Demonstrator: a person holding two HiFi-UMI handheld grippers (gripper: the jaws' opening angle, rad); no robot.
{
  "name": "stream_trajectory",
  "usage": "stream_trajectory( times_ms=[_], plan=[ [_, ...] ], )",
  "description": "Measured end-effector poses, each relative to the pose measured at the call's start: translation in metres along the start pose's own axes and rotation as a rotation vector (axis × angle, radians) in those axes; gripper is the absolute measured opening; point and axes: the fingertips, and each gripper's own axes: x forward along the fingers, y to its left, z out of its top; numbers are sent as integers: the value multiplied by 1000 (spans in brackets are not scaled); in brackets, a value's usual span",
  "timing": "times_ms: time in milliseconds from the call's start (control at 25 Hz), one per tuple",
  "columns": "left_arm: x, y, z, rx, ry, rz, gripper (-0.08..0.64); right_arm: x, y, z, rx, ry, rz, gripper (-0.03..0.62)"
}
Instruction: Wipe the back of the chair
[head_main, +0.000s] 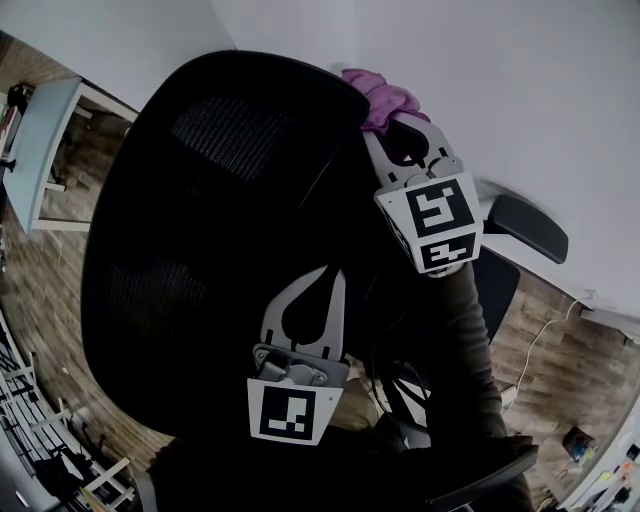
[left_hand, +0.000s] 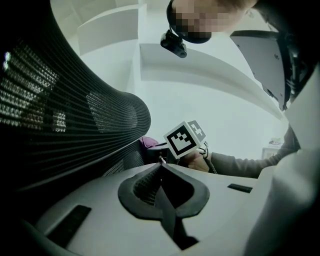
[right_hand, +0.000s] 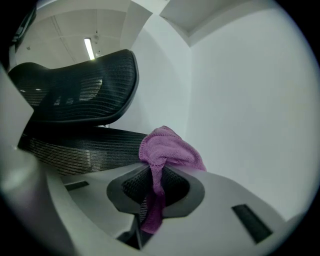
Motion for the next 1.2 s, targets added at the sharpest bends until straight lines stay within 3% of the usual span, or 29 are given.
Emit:
stream_trajectory(
  times_ms=[1200],
  plan=[
    [-2,1,-5,8,14,-8,9,2,-4,-26,30,36,-36,46]
  ],
)
